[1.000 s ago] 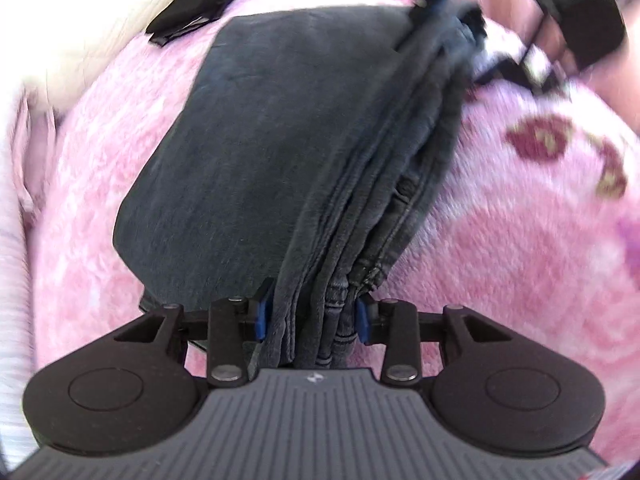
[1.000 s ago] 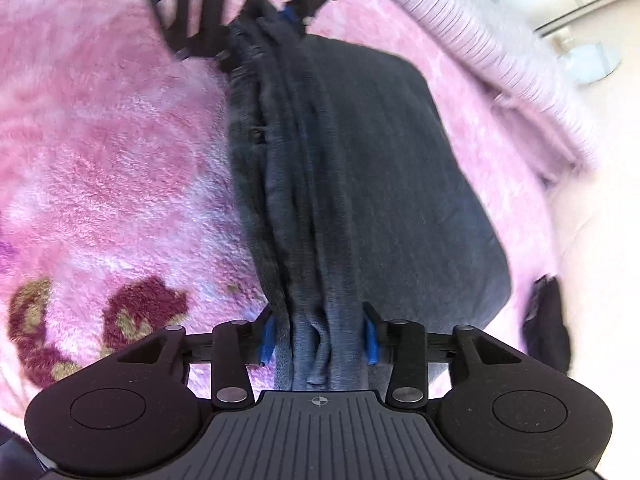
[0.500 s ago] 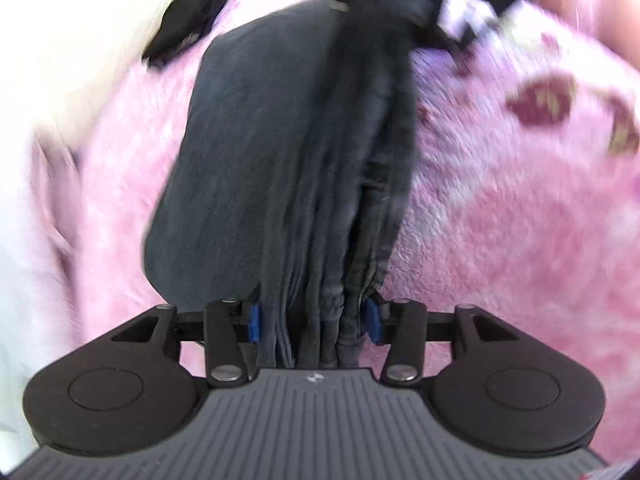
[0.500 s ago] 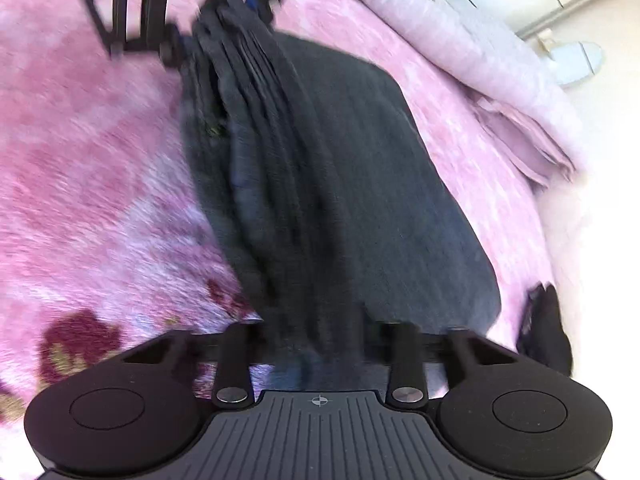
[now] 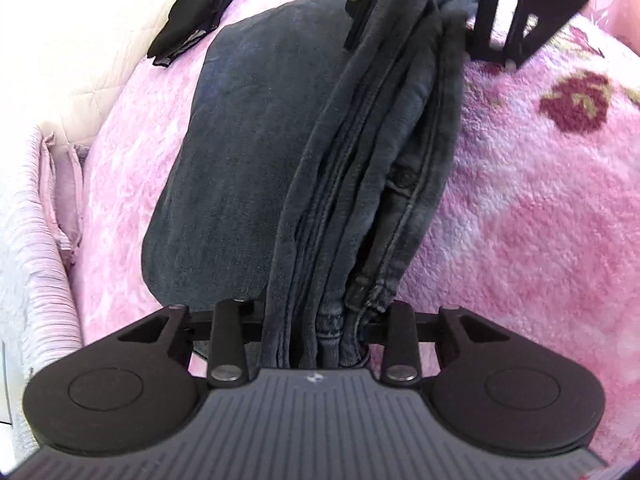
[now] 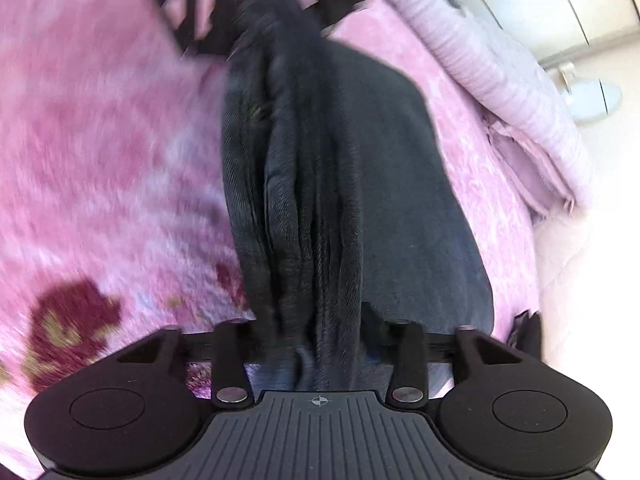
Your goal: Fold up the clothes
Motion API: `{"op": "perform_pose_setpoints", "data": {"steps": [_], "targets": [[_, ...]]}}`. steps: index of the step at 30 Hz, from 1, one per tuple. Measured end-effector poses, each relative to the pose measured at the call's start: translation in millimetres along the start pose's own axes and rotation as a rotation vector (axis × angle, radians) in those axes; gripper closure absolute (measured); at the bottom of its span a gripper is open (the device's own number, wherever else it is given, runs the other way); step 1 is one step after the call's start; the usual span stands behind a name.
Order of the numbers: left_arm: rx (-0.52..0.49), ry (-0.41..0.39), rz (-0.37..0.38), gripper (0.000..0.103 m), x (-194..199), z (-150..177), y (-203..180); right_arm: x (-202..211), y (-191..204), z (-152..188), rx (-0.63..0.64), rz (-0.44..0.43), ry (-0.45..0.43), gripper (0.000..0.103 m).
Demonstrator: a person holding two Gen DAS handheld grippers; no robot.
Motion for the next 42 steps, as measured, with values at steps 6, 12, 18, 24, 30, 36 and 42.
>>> {"op": "perform_pose_setpoints", "data": {"steps": [6,12,18,24,30,36,42], "targets": [[-0.006,0.013,0.013,0.074,7.4,-5.0,2.2,-5.4,-14.4,5.3,0.011,0.020,-0.027,0.059],[-0.029,-0.013,-0.028,0.075,41.3,-15.9,25.8,19.2,-55.0,5.4,-0.062,-0.021,-0.057,0.082],[-0.057,-0.046,-0.070,0.075,99.1,-33.5,50.1,73.2,-95.0,-2.7,-0.089,-0.003,-0.074,0.083],[-0.083,-0.076,-0.088,0.075,160.5,-46.7,49.1,139.1,-113.4,-9.7,-0.075,-0.006,-0.075,0.083],[-0.100,-0.111,-0.107,0.075,204.8,-67.4,48.5,199.4,-121.2,-9.9,-0.089,0.021,-0.057,0.083],[-0.120,-0.150,-0.147,0.075,227.6,-107.3,53.8,242.7,-140.3,6.8,-0.104,0.069,-0.034,0.083],[-0.153,-0.173,-0.170,0.075,222.0,-162.9,60.7,270.8,-160.8,46.5,-0.120,0.116,-0.022,0.083]]}}
Point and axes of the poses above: each gripper's, at about its wrist camera, not at the fingertips, and x roughly against the way its jaws point, y to its left, z to its underside, the point moved 4 cm from there along -x, roughly the way its jaws point, and after that the axes turned 8 degrees about x, right-handed, at the moved point
